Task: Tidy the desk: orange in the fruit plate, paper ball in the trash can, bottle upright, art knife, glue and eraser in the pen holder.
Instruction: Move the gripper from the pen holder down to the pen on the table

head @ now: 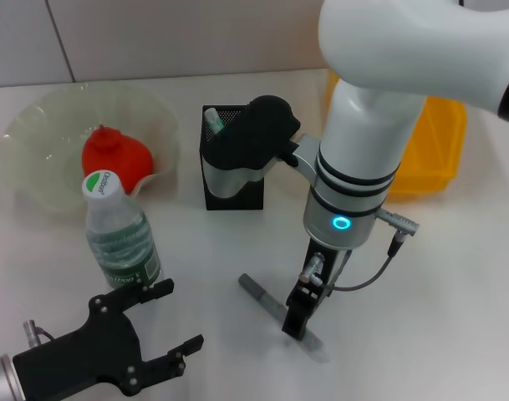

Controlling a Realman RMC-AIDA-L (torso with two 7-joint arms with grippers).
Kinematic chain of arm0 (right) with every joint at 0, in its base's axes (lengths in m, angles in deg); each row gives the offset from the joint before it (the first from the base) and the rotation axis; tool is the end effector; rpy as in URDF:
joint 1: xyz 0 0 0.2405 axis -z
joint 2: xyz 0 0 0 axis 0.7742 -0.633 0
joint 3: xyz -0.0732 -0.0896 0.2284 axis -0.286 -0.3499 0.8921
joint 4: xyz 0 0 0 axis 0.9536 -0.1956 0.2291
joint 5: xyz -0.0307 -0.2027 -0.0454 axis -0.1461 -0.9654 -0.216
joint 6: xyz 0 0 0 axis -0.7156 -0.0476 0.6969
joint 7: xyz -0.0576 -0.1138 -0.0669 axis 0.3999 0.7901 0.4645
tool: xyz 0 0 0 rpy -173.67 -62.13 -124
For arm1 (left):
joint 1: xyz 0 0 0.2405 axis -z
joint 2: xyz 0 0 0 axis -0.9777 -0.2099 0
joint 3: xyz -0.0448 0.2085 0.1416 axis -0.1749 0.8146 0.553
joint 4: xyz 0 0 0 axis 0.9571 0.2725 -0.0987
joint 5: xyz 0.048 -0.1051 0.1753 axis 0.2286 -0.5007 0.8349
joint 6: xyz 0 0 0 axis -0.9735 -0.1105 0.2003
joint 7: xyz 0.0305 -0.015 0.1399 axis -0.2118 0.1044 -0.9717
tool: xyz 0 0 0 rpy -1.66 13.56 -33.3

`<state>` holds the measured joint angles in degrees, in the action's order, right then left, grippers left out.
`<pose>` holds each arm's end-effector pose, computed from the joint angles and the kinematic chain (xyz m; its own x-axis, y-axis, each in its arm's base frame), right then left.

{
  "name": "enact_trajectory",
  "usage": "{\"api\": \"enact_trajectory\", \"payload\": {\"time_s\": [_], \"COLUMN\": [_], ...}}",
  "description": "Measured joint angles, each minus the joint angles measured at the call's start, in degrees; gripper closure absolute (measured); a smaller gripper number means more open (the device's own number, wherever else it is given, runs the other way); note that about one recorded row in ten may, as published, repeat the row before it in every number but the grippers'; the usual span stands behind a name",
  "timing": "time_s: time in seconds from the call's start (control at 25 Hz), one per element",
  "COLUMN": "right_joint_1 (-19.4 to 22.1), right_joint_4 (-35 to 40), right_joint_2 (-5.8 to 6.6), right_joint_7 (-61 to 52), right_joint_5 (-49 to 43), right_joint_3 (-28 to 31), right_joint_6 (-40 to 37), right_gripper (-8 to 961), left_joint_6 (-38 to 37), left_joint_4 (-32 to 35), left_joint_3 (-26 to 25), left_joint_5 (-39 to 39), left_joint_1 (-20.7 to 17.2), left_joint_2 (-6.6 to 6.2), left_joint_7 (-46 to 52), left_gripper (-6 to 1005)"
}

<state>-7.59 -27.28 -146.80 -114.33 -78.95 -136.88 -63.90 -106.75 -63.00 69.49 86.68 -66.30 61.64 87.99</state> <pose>0.1208 0.3372 -0.1022 0.5615 -0.6330 0.5330 -0.5214 -0.7708 -0.3662 -0.3053 0.2276 -0.0599 0.8402 0.0084 0.5423 0.2270 -0.9135 -0.3377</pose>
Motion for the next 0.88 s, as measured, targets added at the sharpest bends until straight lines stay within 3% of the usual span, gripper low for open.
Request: {"api": "enact_trajectory", "payload": {"time_s": [0.88], "right_joint_1": [1.0], "right_joint_4": [1.2], "right_joint_2": [-0.03], "right_joint_7": [0.0], "right_joint_5": [-2.3], "right_joint_3": [3.8], "right_joint_6": [-1.4], "right_gripper": [172], "left_joint_6": [0.0], "left_joint_4": [-0.1], "left_joint_3": [0.4], "left_joint_5": [0.0], "left_joint_1": [0.9], "left_joint_2": [0.15], "left_joint_7": [0.1], "left_gripper": [215]}}
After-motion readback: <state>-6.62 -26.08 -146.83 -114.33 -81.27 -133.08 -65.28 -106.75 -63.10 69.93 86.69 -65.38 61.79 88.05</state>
